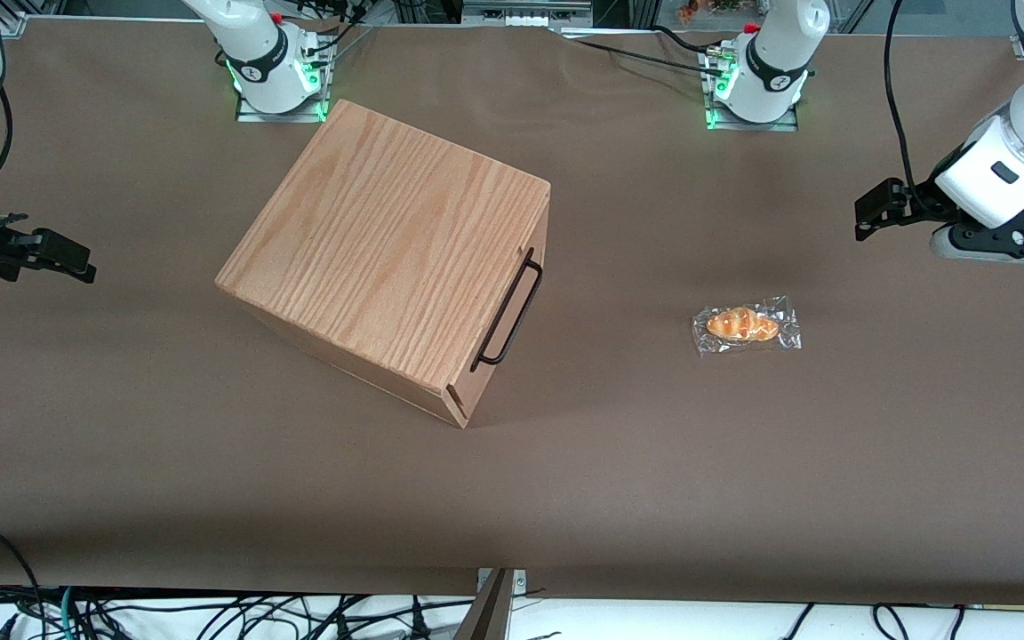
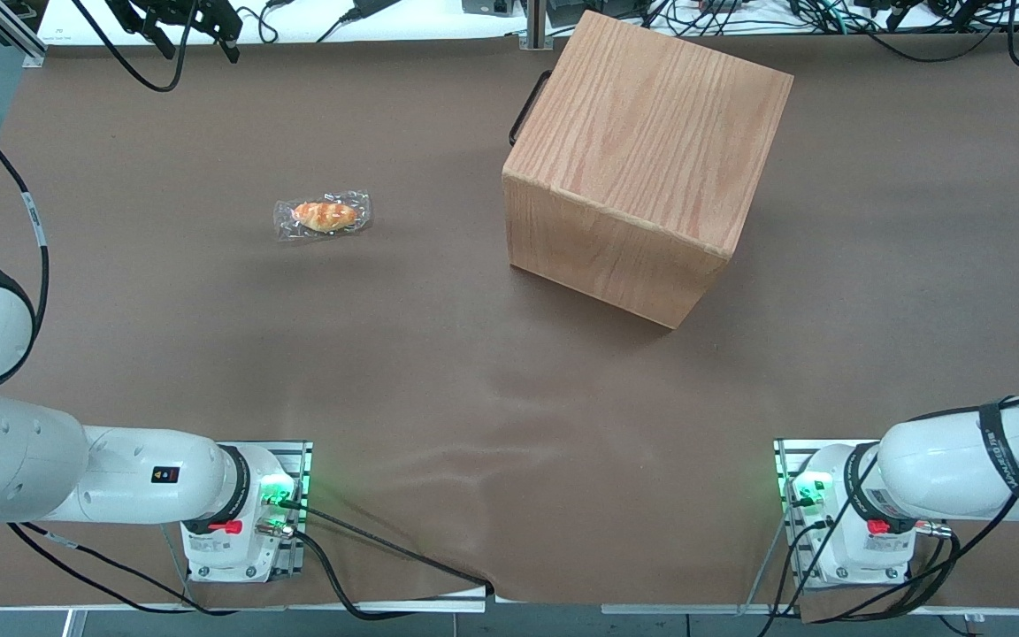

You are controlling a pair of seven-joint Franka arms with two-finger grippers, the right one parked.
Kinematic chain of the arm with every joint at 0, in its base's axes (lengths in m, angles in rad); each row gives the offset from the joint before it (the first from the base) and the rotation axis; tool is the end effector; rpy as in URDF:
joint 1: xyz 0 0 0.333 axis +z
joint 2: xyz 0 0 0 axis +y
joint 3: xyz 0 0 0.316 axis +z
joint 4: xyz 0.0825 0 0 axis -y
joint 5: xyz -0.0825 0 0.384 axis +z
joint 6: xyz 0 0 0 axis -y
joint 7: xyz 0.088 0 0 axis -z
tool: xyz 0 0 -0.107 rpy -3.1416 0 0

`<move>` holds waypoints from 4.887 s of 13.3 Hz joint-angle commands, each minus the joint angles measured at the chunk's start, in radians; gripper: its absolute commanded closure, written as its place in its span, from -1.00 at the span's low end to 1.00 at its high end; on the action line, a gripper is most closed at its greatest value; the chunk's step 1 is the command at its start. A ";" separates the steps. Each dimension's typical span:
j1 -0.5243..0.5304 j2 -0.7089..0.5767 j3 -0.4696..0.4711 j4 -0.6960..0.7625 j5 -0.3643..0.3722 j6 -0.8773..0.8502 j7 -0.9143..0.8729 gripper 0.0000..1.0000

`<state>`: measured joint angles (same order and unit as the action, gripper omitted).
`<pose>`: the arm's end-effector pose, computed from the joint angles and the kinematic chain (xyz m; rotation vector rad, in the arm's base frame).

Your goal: Open top drawer with left arm

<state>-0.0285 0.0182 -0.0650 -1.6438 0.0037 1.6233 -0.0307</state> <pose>0.5595 -0.0518 0.5843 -3.1346 0.0989 0.0603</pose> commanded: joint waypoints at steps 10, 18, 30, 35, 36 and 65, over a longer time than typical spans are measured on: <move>0.002 0.016 -0.004 0.033 0.024 -0.030 -0.008 -1.00; 0.002 0.014 -0.004 0.032 0.024 -0.037 -0.006 -1.00; -0.014 0.069 -0.010 0.036 -0.030 -0.045 -0.009 -1.00; -0.114 0.219 -0.059 0.145 -0.142 -0.040 -0.025 -1.00; -0.152 0.259 -0.059 0.192 -0.143 -0.040 -0.025 -1.00; -0.449 0.628 -0.056 0.326 -0.245 0.484 -0.052 -1.00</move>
<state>-0.4642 0.6137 -0.1301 -1.3528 -0.2836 2.1056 -0.0745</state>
